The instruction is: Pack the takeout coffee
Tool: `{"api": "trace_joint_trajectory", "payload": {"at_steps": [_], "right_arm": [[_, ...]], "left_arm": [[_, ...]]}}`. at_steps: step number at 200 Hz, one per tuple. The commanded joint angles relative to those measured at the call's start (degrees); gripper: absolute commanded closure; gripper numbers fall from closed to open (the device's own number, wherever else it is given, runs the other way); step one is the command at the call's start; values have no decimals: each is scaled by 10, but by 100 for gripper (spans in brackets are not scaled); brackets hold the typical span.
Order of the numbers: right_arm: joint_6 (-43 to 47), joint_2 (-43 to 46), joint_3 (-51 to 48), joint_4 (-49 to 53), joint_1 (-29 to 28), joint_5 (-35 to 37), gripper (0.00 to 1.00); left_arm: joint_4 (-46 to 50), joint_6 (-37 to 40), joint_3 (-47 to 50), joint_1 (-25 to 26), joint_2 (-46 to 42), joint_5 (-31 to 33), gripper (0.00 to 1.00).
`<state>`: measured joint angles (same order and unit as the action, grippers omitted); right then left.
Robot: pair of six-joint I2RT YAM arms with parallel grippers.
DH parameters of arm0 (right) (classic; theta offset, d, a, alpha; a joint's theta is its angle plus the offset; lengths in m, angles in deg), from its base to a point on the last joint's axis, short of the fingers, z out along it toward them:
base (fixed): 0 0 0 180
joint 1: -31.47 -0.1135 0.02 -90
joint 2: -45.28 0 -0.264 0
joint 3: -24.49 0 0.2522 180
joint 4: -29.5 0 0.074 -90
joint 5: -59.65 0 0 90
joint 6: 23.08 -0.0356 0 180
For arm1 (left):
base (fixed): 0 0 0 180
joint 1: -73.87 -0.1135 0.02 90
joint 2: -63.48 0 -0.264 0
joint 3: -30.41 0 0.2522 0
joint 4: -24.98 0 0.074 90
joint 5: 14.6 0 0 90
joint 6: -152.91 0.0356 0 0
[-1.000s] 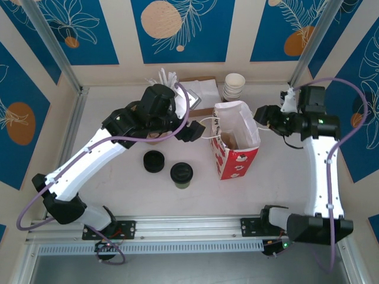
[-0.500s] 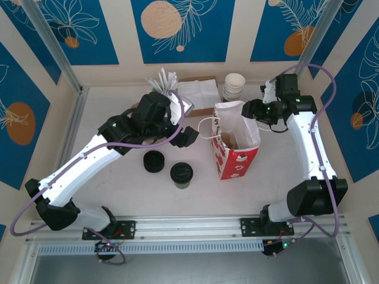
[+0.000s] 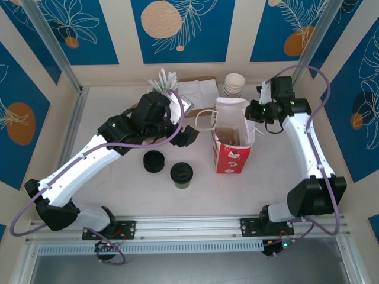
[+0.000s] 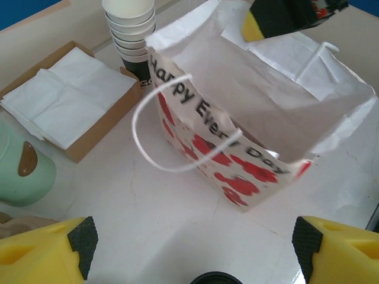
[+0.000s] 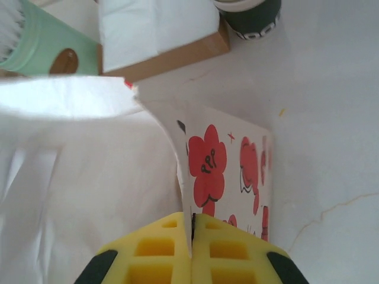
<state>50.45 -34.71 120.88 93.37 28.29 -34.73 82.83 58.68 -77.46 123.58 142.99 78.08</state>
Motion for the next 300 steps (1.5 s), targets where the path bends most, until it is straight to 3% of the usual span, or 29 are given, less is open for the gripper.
{"api": "trace_joint_trajectory", "payload": {"at_steps": [1, 61, 135, 186, 240, 300], "right_arm": [[-21, 79, -44, -79, -19, -30, 100], [-14, 220, -181, -180, -45, -28, 100], [-15, 318, -257, -208, -73, -25, 100], [-66, 280, -217, -147, -73, -11, 100], [-138, 165, -117, -63, -60, -25, 100], [-214, 76, -102, -58, -12, -53, 100]], "left_arm": [[-10, -9, 7, -6, -12, 6, 13], [-21, -13, 12, -5, -10, 7, 13], [-27, -17, 16, -6, -14, 13, 12], [-35, -27, 26, -6, -13, 25, 12], [-80, -34, 72, -6, -48, 21, 10], [-73, -51, 81, -6, -62, 39, 10]]}}
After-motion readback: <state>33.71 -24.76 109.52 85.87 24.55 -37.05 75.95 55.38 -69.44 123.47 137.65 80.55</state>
